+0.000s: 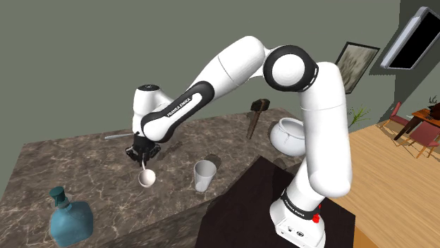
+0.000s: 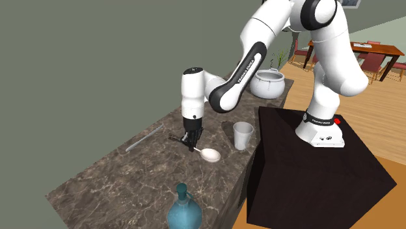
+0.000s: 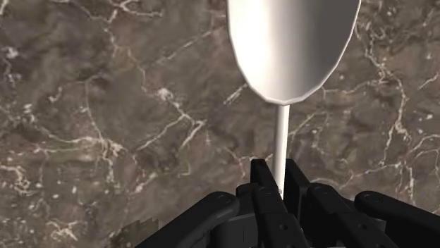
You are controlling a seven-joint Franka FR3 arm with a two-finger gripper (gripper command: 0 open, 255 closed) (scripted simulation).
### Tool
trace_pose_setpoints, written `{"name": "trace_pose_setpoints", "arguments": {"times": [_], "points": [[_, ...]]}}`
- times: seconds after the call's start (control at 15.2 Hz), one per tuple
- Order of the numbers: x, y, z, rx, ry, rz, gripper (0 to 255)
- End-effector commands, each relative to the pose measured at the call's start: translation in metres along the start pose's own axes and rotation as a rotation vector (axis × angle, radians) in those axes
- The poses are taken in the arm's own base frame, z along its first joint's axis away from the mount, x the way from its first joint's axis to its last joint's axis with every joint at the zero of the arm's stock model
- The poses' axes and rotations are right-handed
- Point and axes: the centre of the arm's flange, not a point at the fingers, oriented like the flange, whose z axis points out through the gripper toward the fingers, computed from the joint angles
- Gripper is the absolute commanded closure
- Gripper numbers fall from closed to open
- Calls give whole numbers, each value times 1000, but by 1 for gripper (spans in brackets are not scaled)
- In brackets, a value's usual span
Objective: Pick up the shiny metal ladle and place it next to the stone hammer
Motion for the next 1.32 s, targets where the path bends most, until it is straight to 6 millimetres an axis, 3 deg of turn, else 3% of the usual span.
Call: {"name": "trace_pose_setpoints", "arguments": {"times": [0.0,1.25], "points": [[0,-1,-11,0,0,0,255],[-2,-12,-110,0,0,0,255]]}}
